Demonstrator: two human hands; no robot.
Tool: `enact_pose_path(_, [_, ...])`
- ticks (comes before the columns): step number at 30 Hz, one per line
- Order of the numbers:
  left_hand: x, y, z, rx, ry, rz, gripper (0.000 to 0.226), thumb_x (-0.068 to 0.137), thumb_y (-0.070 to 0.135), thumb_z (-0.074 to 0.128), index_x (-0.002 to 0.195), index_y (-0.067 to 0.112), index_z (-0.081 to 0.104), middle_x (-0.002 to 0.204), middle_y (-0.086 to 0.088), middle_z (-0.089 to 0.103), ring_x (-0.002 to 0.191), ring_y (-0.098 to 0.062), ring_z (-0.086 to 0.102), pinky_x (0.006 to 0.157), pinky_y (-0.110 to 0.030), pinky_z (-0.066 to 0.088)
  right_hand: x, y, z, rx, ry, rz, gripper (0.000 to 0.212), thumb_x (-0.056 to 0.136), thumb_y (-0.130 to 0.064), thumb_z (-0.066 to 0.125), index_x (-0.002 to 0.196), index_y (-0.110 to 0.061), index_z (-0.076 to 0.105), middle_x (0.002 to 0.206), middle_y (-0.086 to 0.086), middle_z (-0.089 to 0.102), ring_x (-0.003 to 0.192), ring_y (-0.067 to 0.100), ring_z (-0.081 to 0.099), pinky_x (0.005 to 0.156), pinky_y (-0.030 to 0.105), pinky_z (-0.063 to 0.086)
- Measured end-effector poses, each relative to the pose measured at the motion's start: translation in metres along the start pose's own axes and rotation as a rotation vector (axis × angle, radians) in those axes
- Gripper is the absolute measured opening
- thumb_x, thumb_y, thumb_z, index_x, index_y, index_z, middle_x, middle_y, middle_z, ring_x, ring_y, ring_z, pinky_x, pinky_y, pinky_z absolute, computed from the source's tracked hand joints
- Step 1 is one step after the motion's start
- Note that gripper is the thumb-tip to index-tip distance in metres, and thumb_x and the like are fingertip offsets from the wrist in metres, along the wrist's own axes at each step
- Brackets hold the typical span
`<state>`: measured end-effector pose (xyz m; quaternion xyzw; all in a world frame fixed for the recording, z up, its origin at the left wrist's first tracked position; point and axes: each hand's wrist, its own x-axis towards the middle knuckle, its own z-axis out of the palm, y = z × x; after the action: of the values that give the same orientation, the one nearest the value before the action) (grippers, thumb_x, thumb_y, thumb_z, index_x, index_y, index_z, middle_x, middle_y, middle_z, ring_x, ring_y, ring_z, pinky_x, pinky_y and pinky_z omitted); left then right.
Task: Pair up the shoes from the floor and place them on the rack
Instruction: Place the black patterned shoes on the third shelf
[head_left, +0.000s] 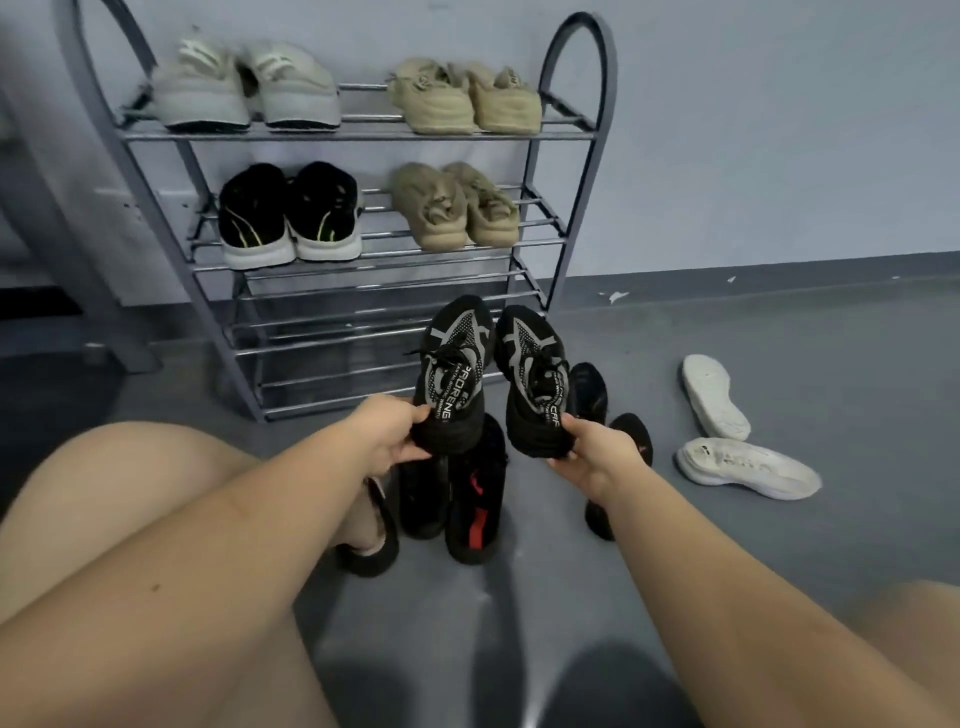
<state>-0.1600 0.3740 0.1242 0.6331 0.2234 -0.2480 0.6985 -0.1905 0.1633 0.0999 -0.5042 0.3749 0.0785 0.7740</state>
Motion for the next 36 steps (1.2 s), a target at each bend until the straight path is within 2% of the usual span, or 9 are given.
enact_pose_path(2, [0.001, 0.006, -0.02, -0.029, 0.041, 0.007, 0.026, 0.098, 0.001, 0.04, 0.119, 0.002, 0.054, 0.132, -0.016, 0.057, 0.12, -0.029, 0.055, 0.089, -0.044, 0.048, 0.004, 0.001, 0.02, -0.05, -0.029, 0.002, 0.009, 0.092, -0.006, 0.055, 0.089, -0.008, 0.063, 0.102, 0.012, 0.065, 0.08, 0.02, 0.062, 0.076, 0.036, 0.054])
enact_pose_path(6, [0.006, 0.022, -0.06, -0.031, 0.091, 0.009, 0.018, 0.098, 0.0, 0.039, 0.091, 0.002, 0.056, 0.126, -0.016, 0.058, 0.109, -0.028, 0.056, 0.086, -0.042, 0.048, 0.013, 0.003, 0.063, -0.129, -0.073, -0.005, 0.008, 0.092, -0.007, 0.057, 0.097, -0.004, 0.062, 0.092, 0.011, 0.065, 0.076, 0.021, 0.062, 0.066, 0.035, 0.052])
enact_pose_path(13, [0.041, 0.053, -0.122, 0.033, 0.212, 0.011, 0.021, 0.098, -0.001, 0.037, 0.107, 0.0, 0.056, 0.136, -0.016, 0.052, 0.112, -0.027, 0.053, 0.093, -0.045, 0.046, 0.039, 0.008, 0.138, -0.185, -0.122, 0.016, 0.01, 0.091, -0.007, 0.057, 0.082, -0.007, 0.06, 0.087, 0.011, 0.063, 0.071, 0.021, 0.06, 0.061, 0.033, 0.049])
enact_pose_path(18, [0.059, 0.098, -0.142, 0.126, 0.194, -0.101, 0.032, 0.102, 0.005, 0.025, 0.079, 0.009, 0.048, 0.143, -0.015, 0.045, 0.128, -0.025, 0.046, 0.106, -0.041, 0.035, 0.062, 0.005, 0.179, -0.188, -0.138, 0.008, 0.008, 0.09, -0.005, 0.059, 0.082, -0.005, 0.061, 0.084, 0.012, 0.065, 0.073, 0.022, 0.062, 0.063, 0.035, 0.052])
enact_pose_path(22, [0.081, 0.119, -0.171, 0.133, 0.199, -0.124, 0.028, 0.102, 0.007, 0.028, 0.109, 0.004, 0.054, 0.142, -0.015, 0.045, 0.133, -0.027, 0.043, 0.108, -0.042, 0.036, 0.081, 0.005, 0.206, -0.186, -0.143, -0.003, 0.005, 0.09, -0.005, 0.06, 0.086, -0.003, 0.062, 0.085, 0.011, 0.066, 0.075, 0.023, 0.063, 0.076, 0.039, 0.054])
enact_pose_path(28, [0.113, 0.105, -0.18, -0.024, 0.239, -0.051, 0.025, 0.099, 0.0, 0.034, 0.084, 0.005, 0.053, 0.118, -0.012, 0.057, 0.095, -0.023, 0.058, 0.087, -0.041, 0.046, 0.106, 0.003, 0.245, -0.223, -0.14, -0.022, 0.011, 0.09, -0.005, 0.058, 0.079, -0.005, 0.058, 0.081, 0.01, 0.062, 0.07, 0.021, 0.06, 0.06, 0.034, 0.051])
enact_pose_path(31, [0.132, 0.099, -0.179, -0.132, 0.249, -0.027, 0.027, 0.098, -0.002, 0.037, 0.076, 0.005, 0.051, 0.105, -0.012, 0.056, 0.094, -0.024, 0.055, 0.082, -0.041, 0.047, 0.119, 0.001, 0.262, -0.27, -0.12, -0.042, 0.015, 0.091, -0.004, 0.057, 0.076, -0.004, 0.056, 0.089, 0.014, 0.063, 0.066, 0.021, 0.059, 0.053, 0.033, 0.049])
enact_pose_path(34, [0.148, 0.099, -0.182, -0.171, 0.258, -0.002, 0.024, 0.098, -0.002, 0.038, 0.08, 0.004, 0.053, 0.1, -0.011, 0.058, 0.085, -0.023, 0.058, 0.08, -0.038, 0.046, 0.128, -0.001, 0.28, -0.307, -0.14, -0.074, 0.008, 0.091, 0.0, 0.056, 0.094, 0.005, 0.059, 0.103, 0.021, 0.062, 0.07, 0.025, 0.061, 0.046, 0.033, 0.05])
enact_pose_path(36, [0.158, 0.101, -0.186, -0.191, 0.269, 0.006, 0.019, 0.098, -0.003, 0.038, 0.1, 0.001, 0.057, 0.096, -0.01, 0.06, 0.084, -0.022, 0.058, 0.078, -0.038, 0.047, 0.132, -0.001, 0.291, -0.302, -0.138, -0.079, 0.022, 0.09, 0.002, 0.055, 0.11, 0.011, 0.057, 0.11, 0.024, 0.062, 0.086, 0.033, 0.064, 0.059, 0.037, 0.054])
